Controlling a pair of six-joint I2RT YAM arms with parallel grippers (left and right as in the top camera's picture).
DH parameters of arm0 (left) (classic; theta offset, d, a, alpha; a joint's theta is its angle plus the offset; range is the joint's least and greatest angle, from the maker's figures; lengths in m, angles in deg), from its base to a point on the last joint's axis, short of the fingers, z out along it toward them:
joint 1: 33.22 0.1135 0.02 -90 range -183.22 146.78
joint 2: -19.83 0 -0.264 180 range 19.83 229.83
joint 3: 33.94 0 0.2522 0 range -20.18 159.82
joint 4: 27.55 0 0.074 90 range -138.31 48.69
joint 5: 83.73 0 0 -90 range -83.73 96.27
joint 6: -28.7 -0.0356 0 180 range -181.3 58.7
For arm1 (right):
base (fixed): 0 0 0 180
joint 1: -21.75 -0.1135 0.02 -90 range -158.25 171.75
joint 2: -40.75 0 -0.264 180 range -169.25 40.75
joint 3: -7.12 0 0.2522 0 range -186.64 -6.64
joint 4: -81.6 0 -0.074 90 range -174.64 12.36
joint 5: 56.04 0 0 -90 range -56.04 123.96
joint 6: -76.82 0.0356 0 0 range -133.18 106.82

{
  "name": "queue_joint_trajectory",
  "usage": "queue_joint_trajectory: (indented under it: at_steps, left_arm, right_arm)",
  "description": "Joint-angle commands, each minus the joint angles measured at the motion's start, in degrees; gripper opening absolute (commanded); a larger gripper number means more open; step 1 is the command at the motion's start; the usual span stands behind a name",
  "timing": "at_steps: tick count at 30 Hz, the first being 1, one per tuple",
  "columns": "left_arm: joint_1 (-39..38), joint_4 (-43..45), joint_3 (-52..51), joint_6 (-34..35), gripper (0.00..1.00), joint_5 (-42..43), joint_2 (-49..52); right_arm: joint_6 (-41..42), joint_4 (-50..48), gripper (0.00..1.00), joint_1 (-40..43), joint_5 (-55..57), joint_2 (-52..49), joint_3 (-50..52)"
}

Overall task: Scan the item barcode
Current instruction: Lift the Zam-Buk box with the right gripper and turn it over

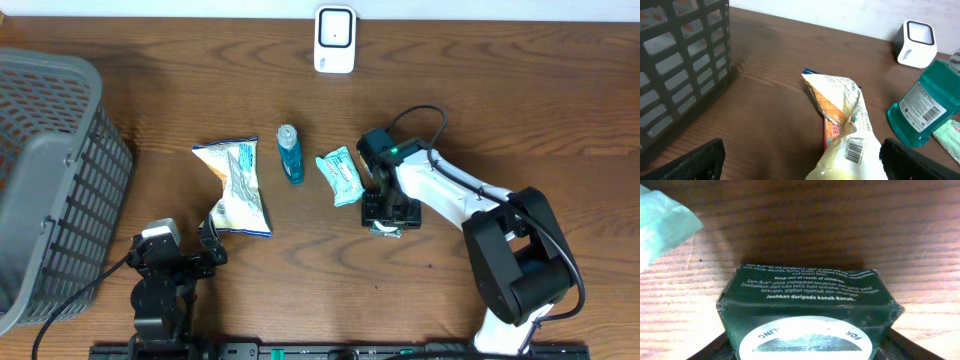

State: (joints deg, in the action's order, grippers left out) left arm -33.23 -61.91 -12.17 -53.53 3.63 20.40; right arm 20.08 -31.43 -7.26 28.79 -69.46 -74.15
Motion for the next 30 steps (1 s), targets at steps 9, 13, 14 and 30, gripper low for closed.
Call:
queue_joint_trajectory:
  at_steps: [9, 13, 14, 30]
  left_arm:
    - [0.3, 0.1, -0.2, 0.7, 0.98, 0.7, -0.3]
    - [0.3, 0.1, -0.2, 0.7, 0.97, 0.7, -0.3]
    - [0.3, 0.1, -0.2, 0.7, 0.98, 0.7, -0.3]
    - [0.3, 0.1, -0.2, 0.7, 0.98, 0.7, -0.3]
  right_arm:
    - [-1.2, 10.7, 0.51, 10.9, -24.5, -3.3, -2.1]
    - [-3.0, 16.9, 0.49, 13.8, -33.5, -3.3, -3.0]
    - [-3.7, 18.0, 0.48, 14.3, -35.6, -3.3, -3.0]
    - [-22.6, 39.2, 0.49, 16.2, -52.2, -3.3, -3.0]
